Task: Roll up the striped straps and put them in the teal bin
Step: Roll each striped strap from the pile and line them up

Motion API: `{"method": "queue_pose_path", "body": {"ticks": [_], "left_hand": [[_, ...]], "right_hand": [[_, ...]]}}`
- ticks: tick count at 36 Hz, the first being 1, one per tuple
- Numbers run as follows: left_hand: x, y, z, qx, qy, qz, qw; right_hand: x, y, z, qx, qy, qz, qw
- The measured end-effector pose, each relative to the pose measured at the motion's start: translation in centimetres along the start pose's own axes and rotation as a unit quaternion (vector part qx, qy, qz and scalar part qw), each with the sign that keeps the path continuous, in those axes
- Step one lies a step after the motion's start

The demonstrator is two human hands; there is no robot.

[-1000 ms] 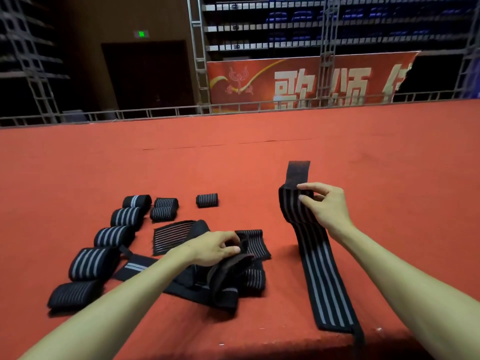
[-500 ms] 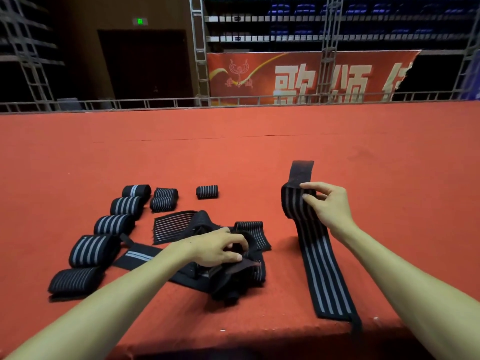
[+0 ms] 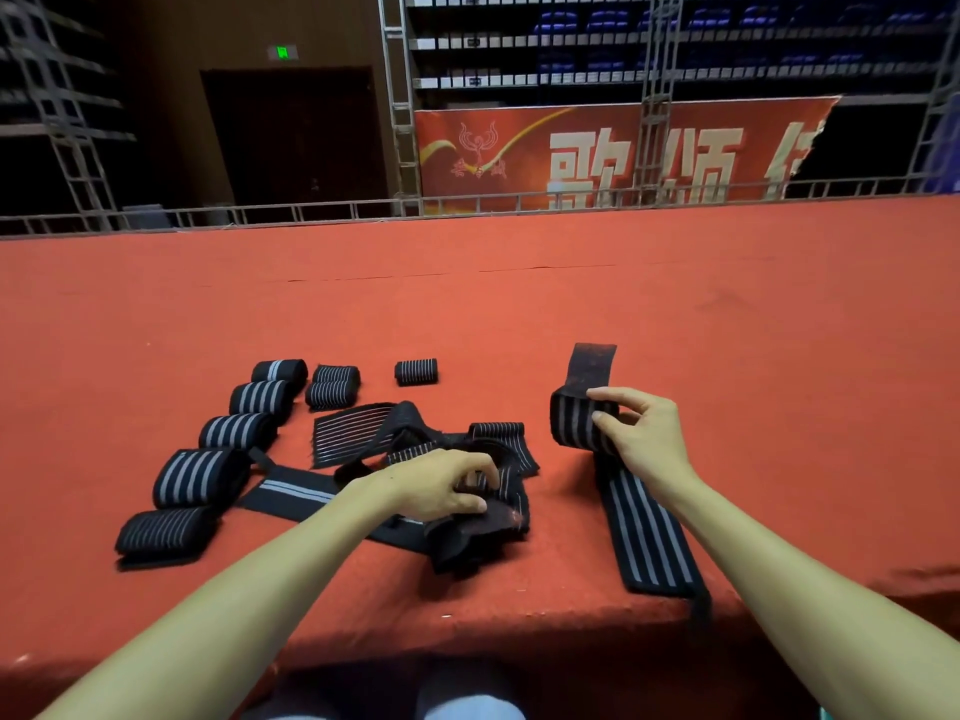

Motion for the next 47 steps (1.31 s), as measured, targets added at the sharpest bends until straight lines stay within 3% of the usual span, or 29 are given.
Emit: {"method": "queue_pose_path", "body": {"ticks": [12,18,22,26,33,42,47], "left_hand": [[0.1,-0.8,0.3,0.032,0.013,0.018,0.999],[3.1,-0.9,-0.9,0.019,0.035,0.084,0.996],[5.3,-1.1,-1.4,-0.011,-0.023,0.034,0.999],[8.3,-1.3,-1.8,-0.049,-0.084,-0.073,0.993],[14.9,0.0,-1.8,-0.007,-0.150,-0.246,0.958],[18.7,0.7,-1.3,0.006,-0.175,-0.254,0.951],[20.8,0.6,-1.9,-0.003,-0.163,-0.209,0.964]], "right_hand": [[0.5,-0.3,0.1,0.008,0.012,0.006,1.000],[1.5,1.0,1.7,0.025,0.005,-0.008,1.000],[1.9,1.9,2.9,0.034,0.005,-0.015,0.999],[2.2,2.9,4.7,0.030,0.018,-0.019,0.999],[1.9,6.4,9.8,0.059,0.041,-0.012,0.997],[1.4,10.5,15.7,0.106,0.071,0.003,0.992],[1.7,11.6,17.2,0.127,0.064,0.000,0.990]]}}
Point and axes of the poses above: each hand's wrist, its own y-axis towards the middle knuckle, its own x-axis out of the back of the hand, z = x × y, the point moved 1 cm from there along y, towards the middle knuckle, and after that the axes turned 5 degrees about -x, right-handed, at the moved point
